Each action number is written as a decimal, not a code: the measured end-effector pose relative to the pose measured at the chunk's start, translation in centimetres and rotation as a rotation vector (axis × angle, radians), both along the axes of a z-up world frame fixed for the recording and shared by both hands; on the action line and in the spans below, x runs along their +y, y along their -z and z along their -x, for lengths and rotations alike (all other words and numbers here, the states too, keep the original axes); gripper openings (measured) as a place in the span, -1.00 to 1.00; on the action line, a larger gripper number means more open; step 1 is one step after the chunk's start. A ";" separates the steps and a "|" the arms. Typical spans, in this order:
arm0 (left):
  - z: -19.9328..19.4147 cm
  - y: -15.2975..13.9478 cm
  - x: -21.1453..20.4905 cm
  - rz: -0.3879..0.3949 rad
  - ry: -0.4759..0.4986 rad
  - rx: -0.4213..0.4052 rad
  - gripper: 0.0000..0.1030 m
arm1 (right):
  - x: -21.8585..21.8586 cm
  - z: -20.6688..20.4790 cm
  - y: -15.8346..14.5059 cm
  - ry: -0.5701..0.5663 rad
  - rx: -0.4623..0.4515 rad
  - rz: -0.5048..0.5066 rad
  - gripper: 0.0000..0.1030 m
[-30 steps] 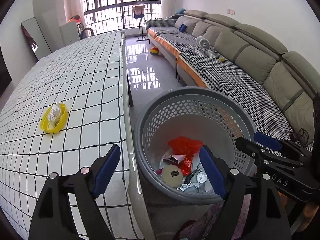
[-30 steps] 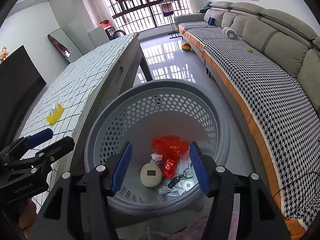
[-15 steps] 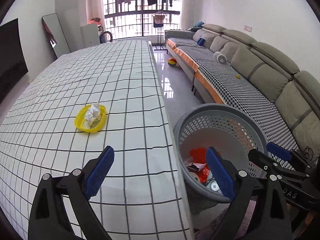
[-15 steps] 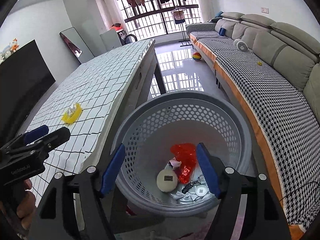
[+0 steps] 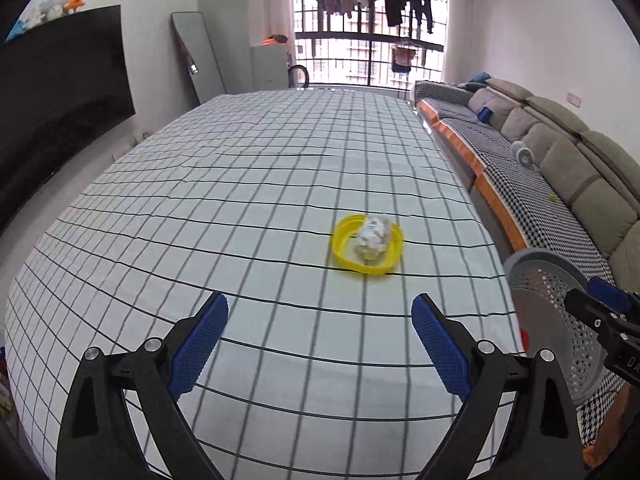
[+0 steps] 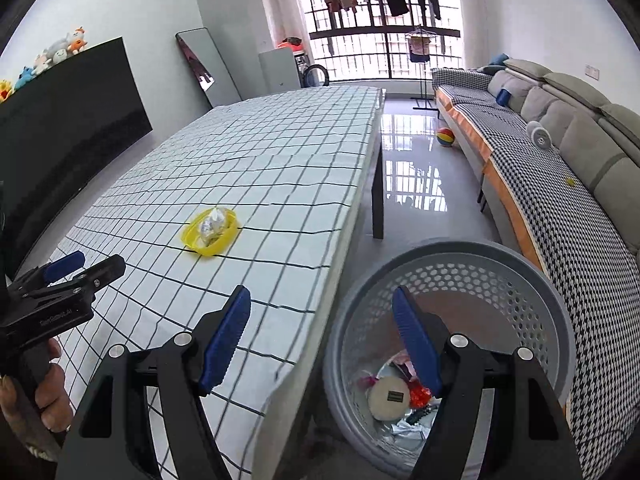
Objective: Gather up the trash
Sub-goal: 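Move both tools back from the basket toward the yellow container, then grasp the crumpled white paper from the yellow container with the right gripper, then carry the paper over the basket with the right gripper while the left gripper grasps the yellow container, then carry the yellow container over the basket and open both grippers to drop it and the paper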
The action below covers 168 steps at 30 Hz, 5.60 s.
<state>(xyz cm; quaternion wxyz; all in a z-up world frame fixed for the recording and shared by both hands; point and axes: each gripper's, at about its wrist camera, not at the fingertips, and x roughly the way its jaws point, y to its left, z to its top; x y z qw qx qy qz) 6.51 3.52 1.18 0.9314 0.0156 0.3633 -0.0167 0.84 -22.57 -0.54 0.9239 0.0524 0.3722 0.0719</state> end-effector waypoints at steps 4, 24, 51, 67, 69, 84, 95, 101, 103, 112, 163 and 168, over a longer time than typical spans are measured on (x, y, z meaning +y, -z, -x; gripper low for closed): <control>-0.8 0.4 3.0 -0.009 -0.063 -0.013 0.77 | 3.0 -2.2 -0.2 -0.062 0.004 0.027 0.36; -3.4 3.9 7.8 0.023 -0.164 0.049 0.79 | 13.0 -12.3 2.3 -0.247 0.087 0.152 0.36; -2.9 4.1 8.0 0.072 -0.129 0.065 0.79 | 16.5 -15.1 4.2 -0.307 0.145 0.179 -0.49; -2.1 3.9 6.8 0.046 -0.102 0.053 0.79 | 11.5 -8.6 1.5 -0.208 0.081 0.103 -0.49; -2.0 3.8 6.4 0.040 -0.088 0.054 0.79 | 10.5 -7.5 1.6 -0.177 0.079 0.096 -0.49; -1.4 2.2 1.4 -0.003 0.049 0.075 0.79 | 0.8 -0.7 3.9 0.048 0.097 0.016 -0.49; -6.3 3.5 -3.3 -0.013 0.129 0.143 0.79 | -4.1 1.5 5.1 0.121 0.104 -0.058 -0.49; -9.1 5.1 -4.5 -0.049 0.119 0.168 0.79 | -5.2 1.9 5.5 0.127 0.112 -0.092 -0.49; -10.0 5.6 -4.7 -0.055 0.114 0.184 0.79 | -5.5 2.0 5.6 0.131 0.113 -0.102 -0.49; -12.2 6.8 -4.7 -0.041 0.092 0.222 0.72 | -6.3 2.1 6.0 0.139 0.121 -0.124 -0.49; 4.5 1.0 -15.1 -0.004 0.344 0.072 0.34 | -9.1 7.3 2.7 0.170 0.047 -0.095 -0.49; 4.3 1.8 -18.0 -0.024 0.385 0.091 0.34 | -11.5 7.4 3.5 0.210 0.058 -0.113 -0.49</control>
